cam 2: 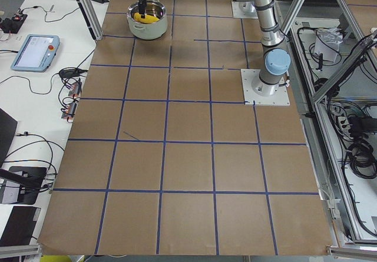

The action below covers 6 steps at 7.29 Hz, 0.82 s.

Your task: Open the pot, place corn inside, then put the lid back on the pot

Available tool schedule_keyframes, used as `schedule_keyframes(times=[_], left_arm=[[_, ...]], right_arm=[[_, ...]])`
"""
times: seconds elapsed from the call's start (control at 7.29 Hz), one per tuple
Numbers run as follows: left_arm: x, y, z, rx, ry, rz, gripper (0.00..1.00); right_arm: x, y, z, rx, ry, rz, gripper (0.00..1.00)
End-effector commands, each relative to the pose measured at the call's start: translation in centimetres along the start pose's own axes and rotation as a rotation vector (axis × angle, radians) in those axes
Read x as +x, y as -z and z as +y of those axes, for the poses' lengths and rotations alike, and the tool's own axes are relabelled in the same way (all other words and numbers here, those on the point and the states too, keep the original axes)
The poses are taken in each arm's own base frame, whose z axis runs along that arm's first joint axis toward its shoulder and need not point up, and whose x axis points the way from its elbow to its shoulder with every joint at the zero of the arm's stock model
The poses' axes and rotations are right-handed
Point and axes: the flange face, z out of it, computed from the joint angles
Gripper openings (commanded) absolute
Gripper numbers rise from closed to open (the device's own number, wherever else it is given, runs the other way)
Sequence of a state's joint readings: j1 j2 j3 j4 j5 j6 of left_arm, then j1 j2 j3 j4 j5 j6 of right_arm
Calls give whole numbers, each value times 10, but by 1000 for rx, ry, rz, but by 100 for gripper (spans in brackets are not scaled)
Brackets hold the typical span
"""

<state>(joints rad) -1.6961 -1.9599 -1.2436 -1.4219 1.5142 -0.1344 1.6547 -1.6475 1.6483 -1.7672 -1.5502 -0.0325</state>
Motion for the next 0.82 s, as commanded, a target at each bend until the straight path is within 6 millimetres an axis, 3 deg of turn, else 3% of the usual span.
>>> schedule_keyframes(times=[0.0, 0.14, 0.41, 0.55, 0.69], left_arm=[[-88, 47, 98, 2, 42, -25, 100], [-111, 68, 130, -3, 31, -111, 100], [-115, 110, 161, -47, 40, -127, 100], [-110, 129, 161, -43, 41, -92, 100], [-111, 124, 147, -52, 40, -90, 100]], right_arm=[[-13, -43, -44, -39, 9, -38, 36], [-32, -57, -67, -55, 32, -42, 36], [-46, -92, -117, -81, 47, -42, 36], [-53, -107, -133, -87, 56, -39, 36], [-55, -125, -143, -99, 59, -36, 36]])
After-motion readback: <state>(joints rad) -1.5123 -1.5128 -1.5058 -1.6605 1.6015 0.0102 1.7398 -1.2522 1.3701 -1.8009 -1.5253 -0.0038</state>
